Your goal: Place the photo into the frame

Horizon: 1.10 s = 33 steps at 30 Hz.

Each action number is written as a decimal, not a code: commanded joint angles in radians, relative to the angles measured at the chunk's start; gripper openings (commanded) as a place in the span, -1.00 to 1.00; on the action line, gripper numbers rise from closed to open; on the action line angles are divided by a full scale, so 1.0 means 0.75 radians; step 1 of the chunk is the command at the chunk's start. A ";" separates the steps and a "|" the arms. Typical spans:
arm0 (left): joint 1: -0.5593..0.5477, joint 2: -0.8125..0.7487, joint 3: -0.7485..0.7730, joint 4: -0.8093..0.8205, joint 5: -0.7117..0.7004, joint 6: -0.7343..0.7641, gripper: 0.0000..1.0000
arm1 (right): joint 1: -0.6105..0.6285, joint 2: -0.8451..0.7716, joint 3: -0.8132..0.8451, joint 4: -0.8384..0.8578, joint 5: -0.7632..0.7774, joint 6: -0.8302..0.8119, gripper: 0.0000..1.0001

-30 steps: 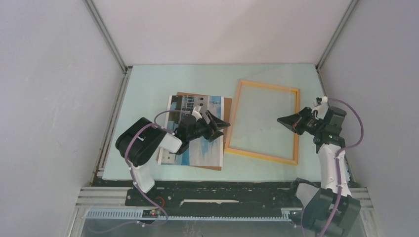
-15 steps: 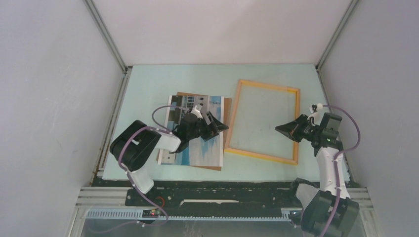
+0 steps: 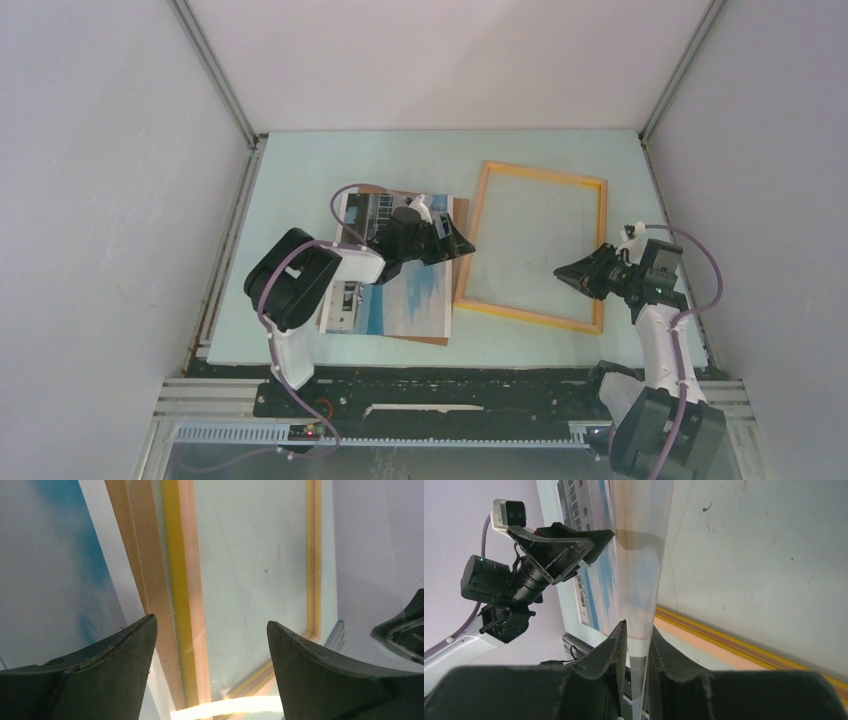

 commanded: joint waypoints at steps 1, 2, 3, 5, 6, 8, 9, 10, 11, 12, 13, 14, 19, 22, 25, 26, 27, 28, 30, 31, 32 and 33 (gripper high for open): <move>-0.045 -0.004 0.060 -0.035 -0.037 0.179 0.75 | 0.009 -0.014 0.008 0.012 0.019 -0.048 -0.46; -0.054 -0.018 0.058 -0.045 -0.062 0.208 0.75 | 0.012 -0.017 0.008 0.012 0.022 -0.049 -0.45; -0.059 -0.038 0.054 -0.066 -0.097 0.233 0.75 | 0.015 -0.016 0.009 0.015 0.026 -0.046 -0.45; -0.063 -0.077 0.048 -0.108 -0.173 0.274 0.75 | 0.023 -0.013 0.009 0.022 0.027 -0.039 -0.44; -0.063 -0.104 0.046 -0.136 -0.216 0.293 0.75 | 0.027 -0.010 0.008 0.029 0.025 -0.037 -0.44; -0.064 -0.150 0.051 -0.182 -0.278 0.318 0.77 | 0.032 -0.008 0.008 0.032 0.028 -0.037 -0.44; -0.063 -0.165 0.057 -0.194 -0.290 0.321 0.78 | 0.033 -0.009 0.008 0.031 0.028 -0.041 -0.43; -0.063 -0.171 0.066 -0.195 -0.279 0.320 0.79 | 0.033 -0.009 0.010 0.029 0.028 -0.045 -0.43; -0.064 -0.164 0.079 -0.191 -0.253 0.311 0.79 | 0.035 -0.009 0.008 0.027 0.032 -0.048 -0.42; -0.063 -0.145 0.094 -0.180 -0.211 0.298 0.80 | 0.035 -0.008 0.008 0.025 0.034 -0.054 -0.41; -0.064 -0.122 0.113 -0.168 -0.170 0.282 0.80 | 0.036 -0.008 0.008 0.023 0.035 -0.061 -0.40; -0.063 -0.098 0.127 -0.161 -0.143 0.268 0.80 | 0.035 -0.007 0.008 0.021 0.035 -0.067 -0.39; -0.064 -0.061 0.135 -0.122 -0.130 0.254 0.79 | 0.035 -0.009 0.008 0.012 0.045 -0.080 -0.34; -0.064 -0.058 0.139 -0.132 -0.125 0.263 0.80 | 0.035 -0.006 0.008 0.019 0.043 -0.077 -0.29; -0.063 0.005 0.140 -0.082 -0.069 0.212 0.80 | 0.035 -0.004 0.012 0.032 0.045 -0.069 -0.25; -0.064 0.024 0.136 -0.059 -0.058 0.193 0.80 | 0.035 0.001 0.015 0.038 0.045 -0.066 -0.23; -0.063 0.047 0.132 -0.043 -0.051 0.178 0.80 | 0.035 0.005 0.018 0.042 0.047 -0.064 -0.21; -0.064 0.063 0.128 -0.032 -0.046 0.167 0.79 | 0.035 0.008 0.020 0.047 0.049 -0.063 -0.19; -0.064 0.085 0.125 -0.026 -0.049 0.156 0.79 | 0.035 0.020 0.023 0.057 0.050 -0.051 -0.12; -0.063 0.092 0.122 -0.027 -0.055 0.157 0.79 | 0.035 0.023 0.024 0.062 0.049 -0.046 -0.06; -0.063 0.097 0.118 -0.029 -0.065 0.156 0.79 | 0.036 0.028 0.024 0.070 0.049 -0.039 0.00; -0.060 0.100 0.114 -0.032 -0.075 0.158 0.79 | 0.038 0.030 0.024 0.077 0.047 -0.036 0.10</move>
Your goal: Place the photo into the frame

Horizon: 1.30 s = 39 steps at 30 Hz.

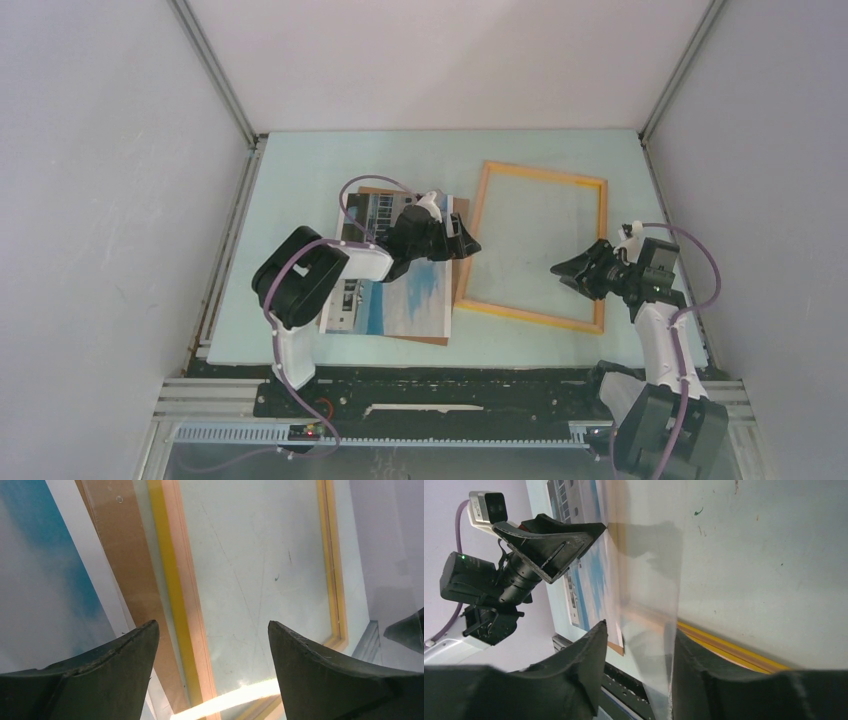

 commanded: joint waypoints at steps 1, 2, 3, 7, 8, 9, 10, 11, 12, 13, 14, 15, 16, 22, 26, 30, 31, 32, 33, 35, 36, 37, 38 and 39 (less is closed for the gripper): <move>-0.005 0.050 0.019 0.000 0.004 -0.031 0.79 | 0.011 0.013 0.028 0.071 -0.002 0.003 0.21; 0.001 0.054 0.012 0.000 0.005 -0.039 0.79 | 0.011 0.015 0.030 0.072 0.004 0.002 0.30; 0.006 0.060 0.006 -0.001 0.007 -0.045 0.79 | 0.011 0.015 0.032 0.072 0.016 -0.001 0.38; 0.027 0.079 -0.025 0.027 0.021 -0.070 0.79 | 0.011 0.042 0.060 0.090 0.052 0.007 0.54; 0.031 0.080 -0.031 0.036 0.025 -0.075 0.79 | 0.012 0.058 0.071 0.105 0.048 0.017 0.57; 0.036 0.077 -0.036 0.043 0.028 -0.076 0.79 | 0.013 0.080 0.080 0.122 0.039 0.025 0.57; 0.038 0.078 -0.039 0.046 0.031 -0.076 0.79 | 0.013 0.100 0.091 0.139 0.029 0.032 0.58; 0.039 0.074 -0.041 0.047 0.031 -0.076 0.79 | 0.013 0.120 0.105 0.151 0.023 0.036 0.58; 0.041 0.073 -0.043 0.049 0.031 -0.075 0.79 | 0.013 0.136 0.118 0.161 0.019 0.041 0.58; 0.044 0.071 -0.046 0.052 0.033 -0.074 0.79 | 0.013 0.151 0.128 0.177 0.011 0.045 0.59; 0.042 0.070 -0.048 0.055 0.034 -0.074 0.79 | 0.015 0.164 0.138 0.198 0.004 0.046 0.59; 0.042 0.070 -0.049 0.058 0.035 -0.074 0.79 | 0.014 0.177 0.150 0.215 -0.003 0.045 0.59; 0.043 0.071 -0.049 0.058 0.036 -0.074 0.79 | 0.015 0.194 0.162 0.236 -0.012 0.043 0.60; 0.042 0.075 -0.049 0.061 0.053 -0.069 0.78 | 0.016 0.312 0.260 0.329 -0.050 0.055 0.60; 0.051 0.086 -0.051 0.074 0.065 -0.079 0.78 | 0.033 0.401 0.360 0.301 -0.127 0.017 0.51; 0.057 0.067 -0.076 0.098 0.059 -0.084 0.78 | 0.111 0.350 0.368 0.284 -0.110 -0.043 0.48; 0.057 0.065 -0.079 0.102 0.060 -0.087 0.78 | 0.138 0.336 0.368 0.292 -0.083 -0.046 0.48; 0.057 0.064 -0.081 0.107 0.061 -0.087 0.78 | 0.157 0.339 0.369 0.331 -0.045 -0.041 0.49; 0.057 0.064 -0.080 0.110 0.062 -0.087 0.79 | 0.165 0.365 0.382 0.375 -0.006 -0.017 0.48; 0.058 0.066 -0.078 0.110 0.068 -0.087 0.78 | 0.161 0.471 0.461 0.413 0.019 0.035 0.45; 0.058 0.069 -0.076 0.110 0.071 -0.087 0.78 | 0.159 0.539 0.531 0.346 0.023 0.050 0.38; 0.059 0.071 -0.076 0.112 0.071 -0.087 0.78 | 0.162 0.600 0.596 0.270 0.016 0.050 0.31; 0.059 0.071 -0.075 0.110 0.072 -0.087 0.78 | 0.171 0.642 0.633 0.244 0.002 0.052 0.25; 0.058 0.069 -0.077 0.111 0.071 -0.087 0.78 | 0.181 0.656 0.640 0.244 0.001 0.054 0.20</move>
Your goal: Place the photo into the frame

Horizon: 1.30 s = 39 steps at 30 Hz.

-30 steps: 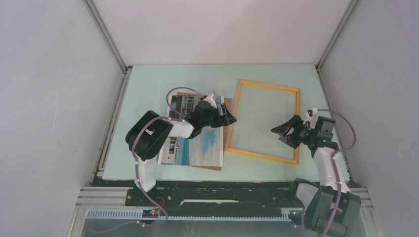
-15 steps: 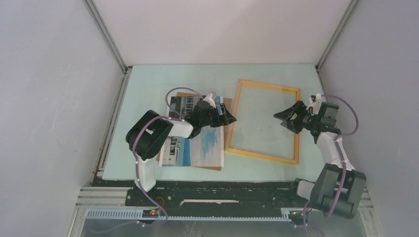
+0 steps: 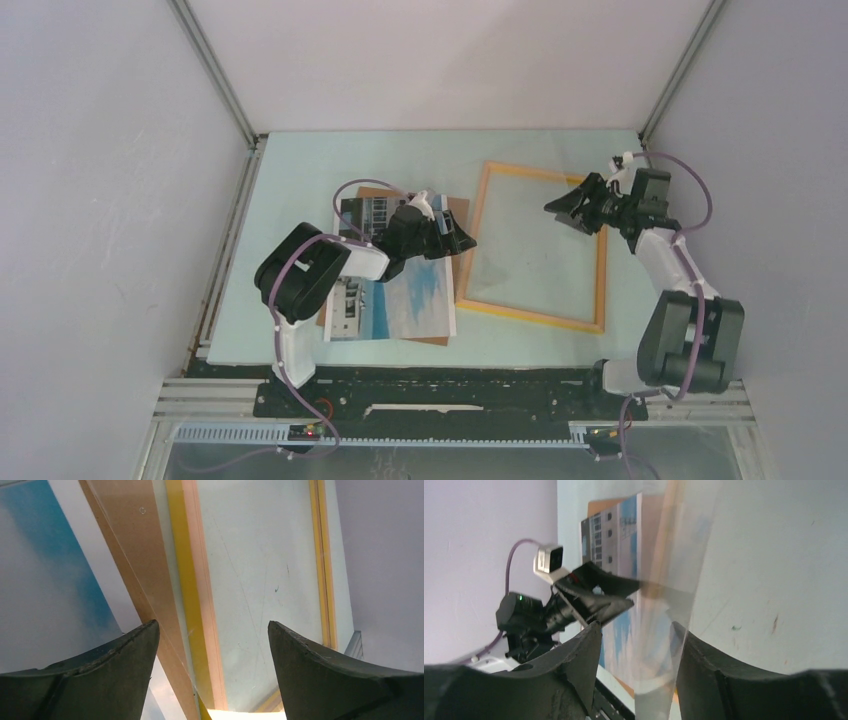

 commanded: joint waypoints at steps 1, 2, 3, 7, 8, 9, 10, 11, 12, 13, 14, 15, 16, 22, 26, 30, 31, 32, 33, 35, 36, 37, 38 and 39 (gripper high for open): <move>0.000 0.011 -0.046 -0.029 0.022 -0.006 0.78 | 0.029 0.116 0.143 -0.022 0.044 0.020 0.14; -0.001 0.008 -0.048 -0.026 0.022 -0.006 0.78 | 0.035 0.113 0.145 -0.027 0.064 0.015 0.09; -0.001 0.004 -0.048 -0.024 0.024 -0.005 0.78 | 0.036 0.103 0.146 -0.040 0.075 0.016 0.03; 0.000 -0.015 -0.063 -0.015 0.027 0.008 0.79 | 0.037 0.016 0.147 -0.115 0.103 -0.026 -0.23; 0.000 -0.019 -0.069 -0.002 0.034 0.005 0.80 | 0.036 -0.011 0.148 -0.157 0.128 -0.052 -0.29; -0.001 -0.024 -0.075 0.012 0.042 0.003 0.80 | 0.036 -0.036 0.148 -0.198 0.157 -0.086 -0.34; -0.001 -0.027 -0.078 0.023 0.051 0.004 0.81 | 0.036 -0.059 0.147 -0.238 0.187 -0.115 -0.41; -0.001 -0.032 -0.081 0.029 0.054 0.005 0.81 | 0.035 -0.078 0.146 -0.275 0.217 -0.144 -0.49; 0.000 -0.037 -0.083 0.032 0.055 0.007 0.81 | 0.034 -0.097 0.141 -0.301 0.246 -0.167 -0.58; -0.001 -0.041 -0.086 0.033 0.055 0.010 0.81 | 0.033 -0.115 0.132 -0.319 0.267 -0.182 -0.65; -0.001 -0.045 -0.091 0.037 0.057 0.012 0.81 | 0.031 -0.136 0.118 -0.328 0.281 -0.187 -0.71; 0.000 -0.047 -0.095 0.046 0.059 0.011 0.82 | 0.028 -0.162 0.097 -0.328 0.283 -0.184 -0.78; -0.001 -0.046 -0.098 0.052 0.059 0.009 0.82 | 0.025 -0.189 0.075 -0.320 0.283 -0.175 -0.85; -0.001 -0.050 -0.110 0.107 0.091 -0.007 0.89 | 0.011 -0.412 -0.102 -0.292 0.410 -0.094 -1.00; -0.001 -0.048 -0.111 0.119 0.106 -0.008 0.89 | -0.050 -0.562 -0.262 -0.201 0.425 -0.052 -1.00; -0.001 -0.028 -0.105 0.132 0.121 -0.026 0.88 | -0.155 -0.657 -0.423 -0.096 0.313 -0.004 -1.00; -0.001 -0.022 -0.104 0.139 0.125 -0.033 0.88 | -0.172 -0.672 -0.448 -0.086 0.304 -0.009 -1.00; -0.001 -0.014 -0.104 0.148 0.131 -0.041 0.88 | -0.188 -0.692 -0.473 -0.070 0.298 -0.018 -1.00; -0.001 -0.007 -0.103 0.158 0.135 -0.048 0.88 | -0.205 -0.715 -0.500 -0.051 0.288 -0.025 -1.00; -0.001 0.009 -0.097 0.177 0.146 -0.059 0.88 | -0.243 -0.758 -0.543 -0.007 0.265 -0.032 -1.00; -0.001 0.016 -0.095 0.183 0.152 -0.066 0.88 | -0.261 -0.775 -0.559 0.030 0.248 -0.033 -1.00; -0.001 0.022 -0.094 0.188 0.156 -0.072 0.88 | -0.277 -0.784 -0.573 0.050 0.235 -0.033 -1.00; -0.001 0.027 -0.094 0.192 0.157 -0.075 0.87 | -0.286 -0.785 -0.577 0.065 0.231 -0.035 -1.00; -0.001 0.030 -0.093 0.196 0.159 -0.079 0.87 | -0.293 -0.779 -0.580 0.074 0.230 -0.039 -1.00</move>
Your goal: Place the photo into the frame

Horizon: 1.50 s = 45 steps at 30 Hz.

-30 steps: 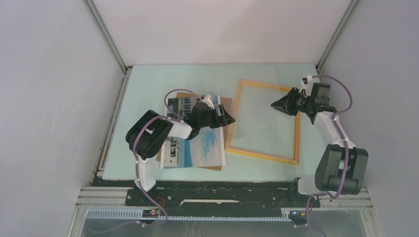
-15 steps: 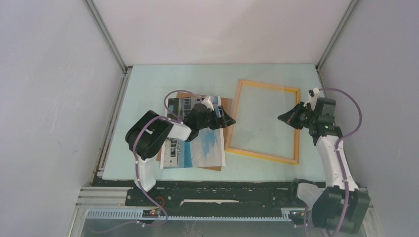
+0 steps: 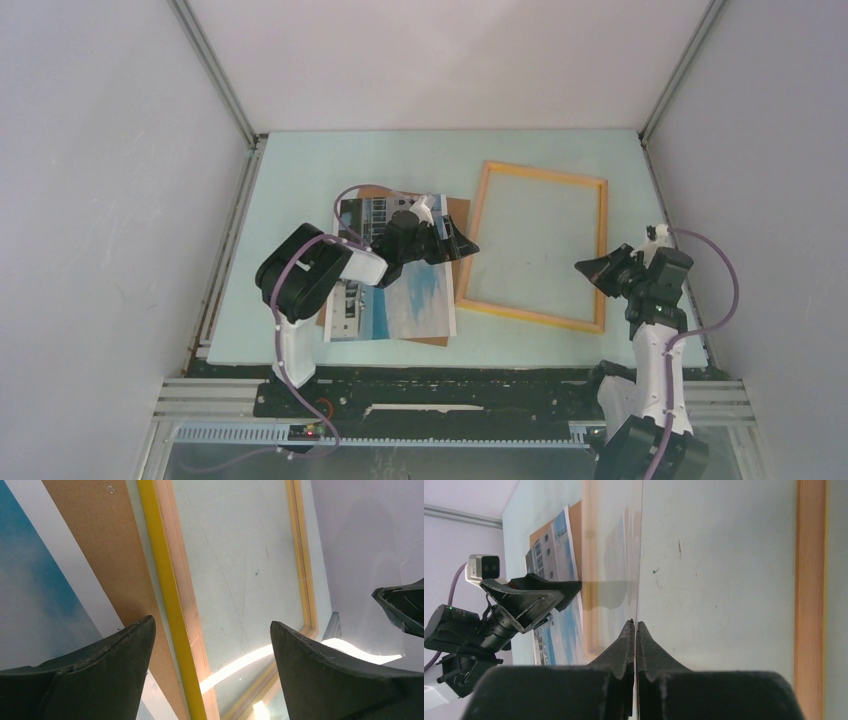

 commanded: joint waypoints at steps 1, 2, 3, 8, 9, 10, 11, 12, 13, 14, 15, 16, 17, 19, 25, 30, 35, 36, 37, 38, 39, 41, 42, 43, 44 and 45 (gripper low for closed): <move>-0.003 0.027 -0.015 0.053 0.039 -0.032 0.87 | -0.048 -0.012 0.000 0.192 -0.049 -0.013 -1.00; -0.002 0.029 -0.015 0.053 0.037 -0.034 0.87 | -0.056 0.004 0.000 0.208 -0.062 -0.012 -1.00; -0.003 0.030 -0.017 0.053 0.036 -0.034 0.87 | -0.066 0.016 -0.007 0.234 -0.081 -0.010 -1.00; -0.003 0.029 -0.021 0.053 0.028 -0.034 0.87 | -0.089 0.067 -0.025 0.347 -0.109 0.024 -1.00; -0.001 0.032 -0.020 0.053 0.028 -0.034 0.87 | -0.094 0.087 -0.019 0.347 -0.121 0.024 -1.00; -0.002 0.033 -0.019 0.053 0.028 -0.034 0.87 | -0.099 0.106 -0.014 0.347 -0.143 0.021 -1.00; -0.003 0.033 -0.019 0.053 0.029 -0.034 0.87 | -0.103 0.124 -0.012 0.347 -0.165 0.016 -1.00; -0.002 0.033 -0.019 0.053 0.029 -0.034 0.87 | -0.105 0.140 -0.011 0.347 -0.184 0.008 -1.00; -0.002 0.033 -0.018 0.053 0.032 -0.034 0.87 | -0.109 0.152 -0.010 0.347 -0.207 0.000 -1.00; -0.001 0.034 -0.017 0.053 0.033 -0.033 0.87 | -0.113 0.161 -0.010 0.347 -0.225 -0.008 -1.00; -0.002 0.036 -0.016 0.053 0.033 -0.033 0.87 | -0.117 0.166 -0.010 0.346 -0.241 -0.015 -1.00; -0.002 0.036 -0.015 0.053 0.035 -0.033 0.87 | -0.119 0.169 -0.010 0.342 -0.249 -0.019 -1.00; -0.003 0.038 -0.013 0.053 0.037 -0.033 0.87 | -0.123 0.170 -0.010 0.343 -0.251 -0.018 -1.00; -0.002 0.042 -0.011 0.053 0.040 -0.034 0.87 | -0.133 0.188 0.004 0.331 -0.275 -0.013 -1.00; -0.005 0.064 0.009 0.053 0.063 -0.044 0.86 | -0.146 0.270 0.069 0.244 -0.301 -0.040 -1.00; -0.008 0.070 0.012 0.053 0.067 -0.046 0.86 | -0.167 0.306 0.090 0.216 -0.323 -0.053 -1.00; -0.012 0.074 0.020 0.053 0.076 -0.046 0.85 | -0.170 0.401 0.138 0.173 -0.353 -0.065 -1.00; -0.013 0.076 0.021 0.053 0.078 -0.046 0.85 | -0.171 0.419 0.147 0.166 -0.358 -0.066 -1.00; -0.012 0.078 0.022 0.053 0.079 -0.048 0.85 | -0.172 0.436 0.152 0.167 -0.367 -0.067 -1.00; -0.013 0.080 0.023 0.053 0.081 -0.048 0.85 | -0.172 0.452 0.155 0.176 -0.372 -0.064 -1.00; -0.013 0.081 0.024 0.053 0.083 -0.047 0.84 | -0.172 0.461 0.155 0.188 -0.376 -0.058 -1.00; -0.015 0.083 0.027 0.054 0.084 -0.048 0.84 | -0.171 0.478 0.163 0.196 -0.383 -0.054 -1.00; -0.014 0.084 0.029 0.053 0.087 -0.048 0.84 | -0.172 0.490 0.174 0.188 -0.381 -0.059 -1.00; -0.015 0.086 0.030 0.053 0.090 -0.048 0.84 | -0.173 0.505 0.184 0.176 -0.381 -0.062 -1.00; -0.017 0.086 0.030 0.053 0.090 -0.047 0.84 | -0.174 0.520 0.197 0.163 -0.381 -0.066 -1.00; -0.017 0.086 0.030 0.053 0.088 -0.050 0.84 | -0.174 0.535 0.207 0.151 -0.381 -0.070 -1.00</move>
